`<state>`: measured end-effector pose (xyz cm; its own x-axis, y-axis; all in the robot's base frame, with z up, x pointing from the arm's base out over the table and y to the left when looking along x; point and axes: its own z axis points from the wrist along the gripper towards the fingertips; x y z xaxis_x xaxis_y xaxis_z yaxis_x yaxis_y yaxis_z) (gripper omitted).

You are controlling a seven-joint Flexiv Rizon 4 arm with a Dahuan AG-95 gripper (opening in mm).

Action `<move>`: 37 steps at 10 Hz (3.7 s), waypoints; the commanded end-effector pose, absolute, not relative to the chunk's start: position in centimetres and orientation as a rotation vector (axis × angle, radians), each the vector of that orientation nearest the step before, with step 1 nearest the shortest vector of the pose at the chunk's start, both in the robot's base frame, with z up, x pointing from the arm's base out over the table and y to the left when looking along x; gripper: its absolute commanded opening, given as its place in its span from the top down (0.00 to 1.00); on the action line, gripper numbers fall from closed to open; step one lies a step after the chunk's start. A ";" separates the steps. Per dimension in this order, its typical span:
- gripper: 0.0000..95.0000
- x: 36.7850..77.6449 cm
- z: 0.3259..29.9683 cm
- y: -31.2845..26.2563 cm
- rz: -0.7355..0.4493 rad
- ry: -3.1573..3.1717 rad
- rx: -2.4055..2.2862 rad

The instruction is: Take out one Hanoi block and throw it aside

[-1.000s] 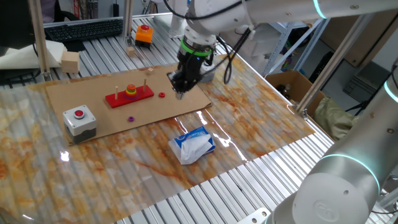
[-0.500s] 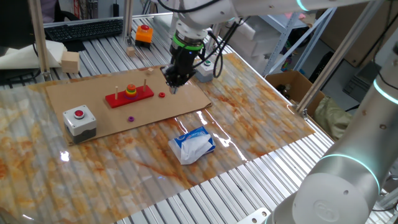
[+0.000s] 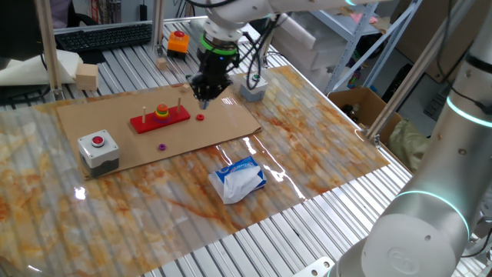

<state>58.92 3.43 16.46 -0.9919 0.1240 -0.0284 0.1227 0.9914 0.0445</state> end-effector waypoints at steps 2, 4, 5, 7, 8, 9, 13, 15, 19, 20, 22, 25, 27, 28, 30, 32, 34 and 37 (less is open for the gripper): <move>1.00 60.8 16.3 3.8 0.051 3.104 0.197; 1.00 61.9 16.2 3.8 0.050 3.104 0.198; 1.00 62.4 16.1 3.6 0.049 3.104 0.193; 1.00 62.5 15.7 3.6 0.045 3.099 0.186; 1.00 62.5 15.6 3.7 0.046 3.098 0.190; 1.00 62.5 15.6 3.7 0.046 3.098 0.190; 1.00 62.5 15.6 3.7 0.030 3.074 0.176; 1.00 62.5 15.6 3.7 0.003 3.073 0.167; 1.00 62.5 15.6 3.7 -0.035 3.081 -0.118; 1.00 62.5 15.6 3.7 -0.035 3.077 -0.145; 1.00 62.5 15.6 3.7 -0.037 3.066 -0.182; 1.00 62.5 15.6 3.7 -0.029 3.059 -0.213; 1.00 62.5 15.6 3.7 -0.027 3.058 -0.214; 1.00 62.6 15.6 3.7 -0.024 3.058 -0.206; 1.00 62.8 15.1 3.9 -0.014 3.029 -0.181; 1.00 63.6 14.7 4.3 -0.014 2.995 -0.137; 1.00 64.8 14.9 4.9 -0.013 2.983 -0.102; 1.00 67.1 15.4 6.2 -0.009 2.986 -0.049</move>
<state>67.65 6.34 15.43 -0.9880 -0.0309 -0.1516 -0.0303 0.9995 -0.0068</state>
